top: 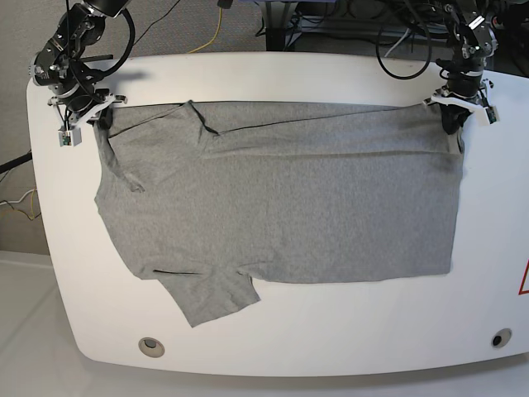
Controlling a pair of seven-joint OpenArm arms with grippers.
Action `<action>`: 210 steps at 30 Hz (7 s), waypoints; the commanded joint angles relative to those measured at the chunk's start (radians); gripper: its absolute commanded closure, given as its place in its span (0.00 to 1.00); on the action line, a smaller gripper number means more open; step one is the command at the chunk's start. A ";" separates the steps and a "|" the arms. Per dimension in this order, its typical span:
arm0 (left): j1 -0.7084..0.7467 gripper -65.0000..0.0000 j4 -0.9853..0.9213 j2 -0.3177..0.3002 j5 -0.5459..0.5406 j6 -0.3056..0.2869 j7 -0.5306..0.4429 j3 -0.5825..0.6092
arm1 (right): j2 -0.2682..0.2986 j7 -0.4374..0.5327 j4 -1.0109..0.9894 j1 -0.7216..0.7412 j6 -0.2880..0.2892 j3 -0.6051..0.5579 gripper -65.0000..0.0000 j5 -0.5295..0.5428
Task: Fold the T-shirt properly
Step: 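Keep pulling both grippers apart and back, stretching the shoulder edge taut, then open both grippers to release the shoulder corners, then move both open grippers out over the shirt toward its hem corners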
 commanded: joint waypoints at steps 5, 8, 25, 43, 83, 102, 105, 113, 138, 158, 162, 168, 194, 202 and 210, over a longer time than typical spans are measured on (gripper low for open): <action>0.065 0.99 -0.050 0.018 0.156 0.100 0.260 0.002 | 0.010 -0.037 0.006 -0.024 -0.002 0.008 1.00 -0.035; 0.069 0.99 -0.050 0.031 0.157 0.100 0.260 0.002 | 0.009 -0.037 0.006 -0.026 -0.002 0.009 1.00 -0.035; 0.112 0.99 -0.050 0.033 0.156 0.100 0.261 -0.002 | -0.025 -0.023 0.008 -0.099 -0.002 0.048 1.00 -0.041; 0.169 0.99 -0.050 0.047 0.156 0.099 0.264 -0.001 | -0.025 0.040 0.006 -0.195 -0.002 0.048 1.00 -0.040; 0.203 0.98 -0.051 0.045 0.159 0.060 0.260 -0.004 | -0.019 0.124 -0.107 -0.239 -0.002 0.049 0.99 -0.044; 0.197 0.37 -0.051 0.044 0.159 0.062 0.261 0.022 | -0.019 0.124 -0.107 -0.239 -0.002 0.046 0.27 -0.041; 0.197 0.36 -0.051 0.042 0.159 0.062 0.261 0.021 | -0.019 0.124 -0.107 -0.239 -0.002 0.046 0.28 -0.041; 0.197 0.36 -0.051 0.042 0.159 0.062 0.263 0.014 | -0.017 0.124 -0.107 -0.239 -0.002 0.049 0.28 -0.043; 0.198 0.35 0.171 0.042 0.159 0.062 0.266 -0.099 | 0.018 0.121 -0.060 -0.236 -0.002 0.121 0.28 -0.038; 0.135 0.35 0.380 0.041 0.154 0.059 0.267 -0.096 | 0.016 0.005 0.167 -0.196 -0.002 0.115 0.28 -0.033; 0.111 0.35 0.397 0.027 0.154 0.059 0.269 -0.098 | 0.016 -0.026 0.219 -0.185 -0.002 0.114 0.28 -0.033; 0.083 0.35 0.432 0.004 0.153 0.059 0.321 -0.099 | 0.015 -0.081 0.275 -0.155 -0.002 0.114 0.28 -0.033; -0.026 0.35 0.441 -0.084 0.159 0.060 0.372 -0.137 | 0.038 -0.166 0.391 -0.040 -0.002 0.111 0.28 -0.035; -0.107 0.35 0.433 -0.150 0.192 0.064 0.372 -0.133 | 0.115 -0.227 0.387 0.068 -0.002 0.039 0.28 -0.043; -0.221 0.35 0.432 -0.156 0.326 0.064 0.372 -0.042 | 0.184 -0.264 0.357 0.189 -0.002 -0.086 0.28 -0.044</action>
